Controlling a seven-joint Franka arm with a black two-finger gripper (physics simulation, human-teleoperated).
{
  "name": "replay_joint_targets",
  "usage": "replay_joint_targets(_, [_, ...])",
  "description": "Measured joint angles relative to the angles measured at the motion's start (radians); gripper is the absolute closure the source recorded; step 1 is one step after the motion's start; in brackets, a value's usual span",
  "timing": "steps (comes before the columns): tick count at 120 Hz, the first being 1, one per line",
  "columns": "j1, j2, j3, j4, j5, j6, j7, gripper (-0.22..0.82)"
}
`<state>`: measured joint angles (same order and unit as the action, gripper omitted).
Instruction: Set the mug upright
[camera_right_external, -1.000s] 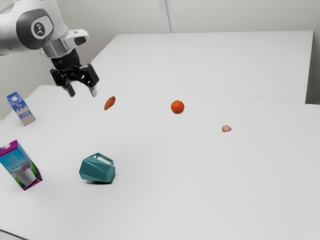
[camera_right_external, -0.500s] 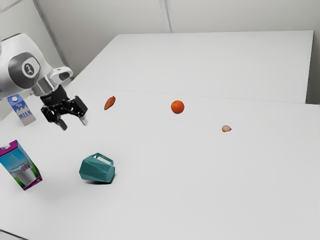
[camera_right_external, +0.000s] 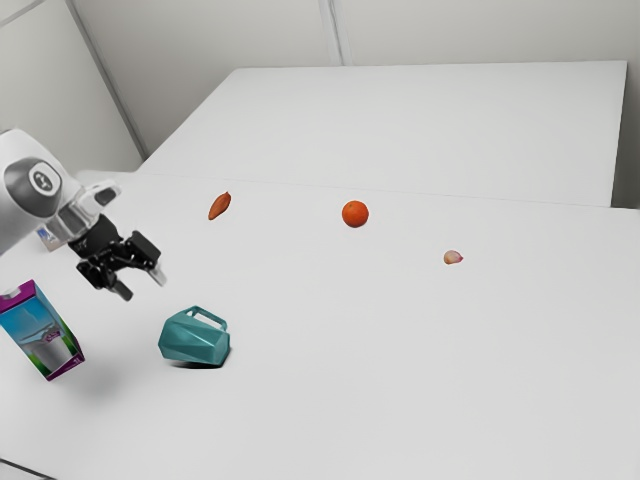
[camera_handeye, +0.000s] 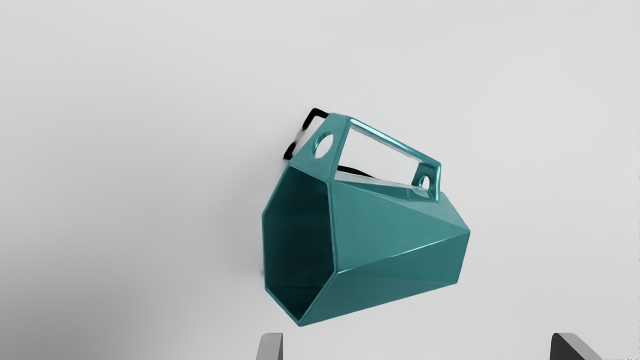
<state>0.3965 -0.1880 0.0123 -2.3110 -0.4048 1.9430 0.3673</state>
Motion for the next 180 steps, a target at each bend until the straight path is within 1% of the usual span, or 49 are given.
replay_joint_targets(30, [0.019,0.061,0.001,-0.031,-0.079,0.002,0.114,0.03])
replay_joint_targets(73, [0.032,0.144,0.000,-0.035,-0.175,0.011,0.265,0.03])
replay_joint_targets(94, [0.031,0.184,-0.001,-0.035,-0.234,0.034,0.338,0.03])
replay_joint_targets(127, [0.030,0.211,-0.003,-0.036,-0.331,0.052,0.450,0.03])
replay_joint_targets(153, [0.030,0.215,-0.003,-0.069,-0.401,0.050,0.524,0.04])
replay_joint_targets(161, [0.030,0.215,-0.003,-0.074,-0.413,0.049,0.543,0.06])
replay_joint_targets(167, [0.030,0.216,-0.003,-0.075,-0.420,0.048,0.555,0.10])
replay_joint_targets(172, [0.030,0.216,-0.003,-0.076,-0.424,0.048,0.565,0.15])
replay_joint_targets(180, [0.030,0.216,-0.003,-0.076,-0.427,0.047,0.578,0.26])
